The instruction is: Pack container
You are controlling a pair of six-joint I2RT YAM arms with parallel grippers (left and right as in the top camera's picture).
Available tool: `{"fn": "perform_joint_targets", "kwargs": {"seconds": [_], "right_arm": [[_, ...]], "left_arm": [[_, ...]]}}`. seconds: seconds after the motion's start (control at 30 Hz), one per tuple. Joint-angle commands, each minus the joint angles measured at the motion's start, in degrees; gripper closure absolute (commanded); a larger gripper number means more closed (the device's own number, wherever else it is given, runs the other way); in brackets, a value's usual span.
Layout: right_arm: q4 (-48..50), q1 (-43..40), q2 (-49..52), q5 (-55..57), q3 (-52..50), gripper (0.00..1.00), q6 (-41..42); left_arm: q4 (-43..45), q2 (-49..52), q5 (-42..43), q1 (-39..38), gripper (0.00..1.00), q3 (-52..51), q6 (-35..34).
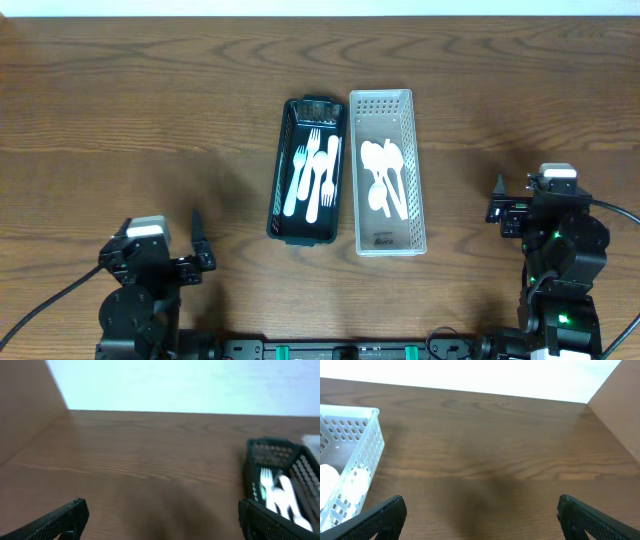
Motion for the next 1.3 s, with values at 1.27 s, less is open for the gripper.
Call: {"fn": "perform_joint_targets", "kwargs": {"seconds": [1.27], "right_arm": [[-29.3,1.2,-3.1,2.6,-0.4,0.01,-0.4]], "left_arm": [[-1.6,-0.4,4.6,0.0,0.02,-2.0,1.9]]}}
